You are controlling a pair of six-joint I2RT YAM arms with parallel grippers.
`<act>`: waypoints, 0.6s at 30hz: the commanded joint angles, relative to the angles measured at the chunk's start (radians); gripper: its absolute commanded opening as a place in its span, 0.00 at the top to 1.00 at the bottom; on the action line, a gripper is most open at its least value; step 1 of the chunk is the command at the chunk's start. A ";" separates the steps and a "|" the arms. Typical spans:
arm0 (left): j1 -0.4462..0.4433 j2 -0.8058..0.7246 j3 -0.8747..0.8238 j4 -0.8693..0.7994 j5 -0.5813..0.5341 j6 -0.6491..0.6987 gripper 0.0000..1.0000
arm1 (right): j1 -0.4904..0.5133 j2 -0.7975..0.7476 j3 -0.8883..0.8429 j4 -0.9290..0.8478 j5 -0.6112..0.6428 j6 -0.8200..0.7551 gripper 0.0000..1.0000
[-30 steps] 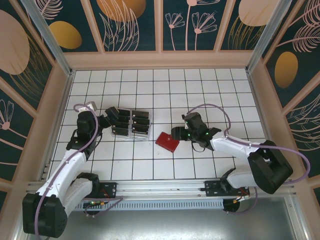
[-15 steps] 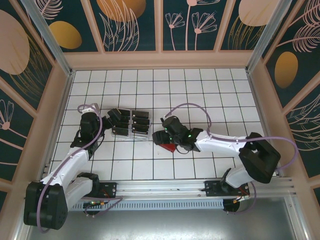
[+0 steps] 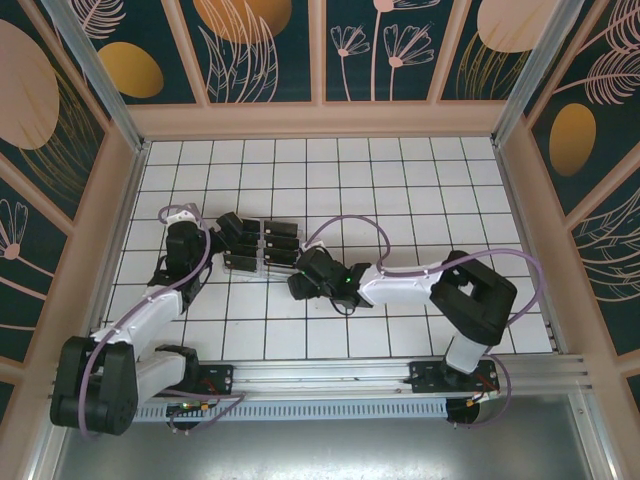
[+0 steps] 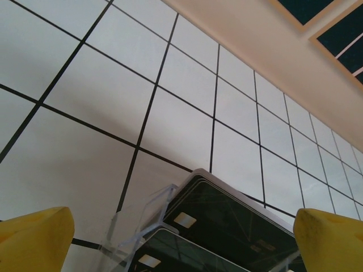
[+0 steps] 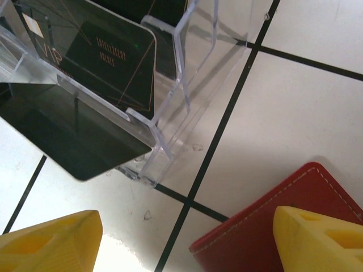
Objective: Put the credit cards into the card holder
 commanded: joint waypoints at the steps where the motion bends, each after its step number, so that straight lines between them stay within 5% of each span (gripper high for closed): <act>1: -0.005 0.039 0.010 0.085 -0.023 -0.012 0.01 | 0.009 0.028 0.037 0.050 0.053 -0.011 0.20; 18: -0.006 0.235 0.032 0.290 0.092 -0.013 0.01 | -0.020 0.108 0.050 0.111 0.087 -0.030 0.20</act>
